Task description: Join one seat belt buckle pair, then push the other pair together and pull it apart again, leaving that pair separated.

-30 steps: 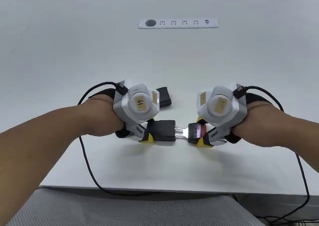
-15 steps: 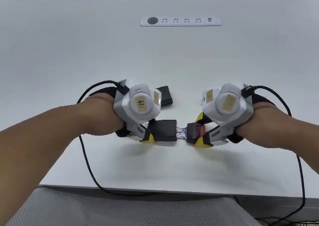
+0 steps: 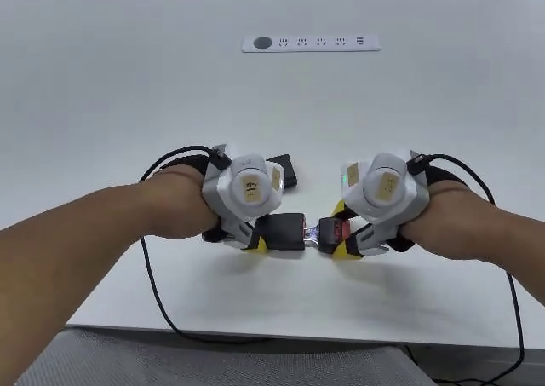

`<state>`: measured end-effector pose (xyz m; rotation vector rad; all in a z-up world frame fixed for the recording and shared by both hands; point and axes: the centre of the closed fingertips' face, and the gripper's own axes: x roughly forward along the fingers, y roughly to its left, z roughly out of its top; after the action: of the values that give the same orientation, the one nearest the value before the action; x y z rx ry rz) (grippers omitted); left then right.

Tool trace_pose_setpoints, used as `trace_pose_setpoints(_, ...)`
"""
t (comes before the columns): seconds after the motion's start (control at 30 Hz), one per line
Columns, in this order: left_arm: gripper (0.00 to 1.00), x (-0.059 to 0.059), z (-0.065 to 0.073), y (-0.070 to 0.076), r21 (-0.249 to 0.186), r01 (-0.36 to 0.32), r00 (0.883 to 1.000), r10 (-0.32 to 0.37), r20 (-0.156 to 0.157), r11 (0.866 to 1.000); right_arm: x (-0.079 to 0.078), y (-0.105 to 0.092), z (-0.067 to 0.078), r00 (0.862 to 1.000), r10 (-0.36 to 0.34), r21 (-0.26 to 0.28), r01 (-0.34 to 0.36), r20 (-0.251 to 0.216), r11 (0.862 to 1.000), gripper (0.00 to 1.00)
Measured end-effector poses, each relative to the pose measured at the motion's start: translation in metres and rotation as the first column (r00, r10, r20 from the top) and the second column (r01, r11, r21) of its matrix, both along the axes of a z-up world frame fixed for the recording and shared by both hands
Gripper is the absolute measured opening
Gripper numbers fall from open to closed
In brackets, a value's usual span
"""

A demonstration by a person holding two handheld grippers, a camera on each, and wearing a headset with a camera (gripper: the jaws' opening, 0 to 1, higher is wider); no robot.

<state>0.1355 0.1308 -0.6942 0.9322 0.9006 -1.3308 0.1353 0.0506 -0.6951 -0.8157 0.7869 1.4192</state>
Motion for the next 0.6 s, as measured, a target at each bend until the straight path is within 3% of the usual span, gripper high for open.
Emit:
trace_pose_setpoints(0.17, 0.29, 0.0003, -0.0005, 0.0010, 0.004, -0.007, 1.000, 0.007, -0.007, 1.000, 0.0000, 0.0007, -0.0023, 1.000, 0.017, -0.021, -0.017, -0.003, 1.000, 0.31)
trace_pose_setpoints(0.33, 0.29, 0.0023, -0.0013, 0.0027, 0.003, -0.014, 1.000, 0.014, -0.014, 1.000, 0.0030, 0.0020, -0.0015, 0.999, 0.001, -0.001, -0.001, -0.032, 1.000, 0.31)
trace_pose_setpoints(0.6, 0.30, 0.0020, -0.0012, 0.0020, 0.009, -0.021, 1.000, 0.021, -0.012, 1.000, 0.0034, 0.0041, -0.0010, 1.000, 0.021, -0.042, -0.021, -0.011, 0.999, 0.31)
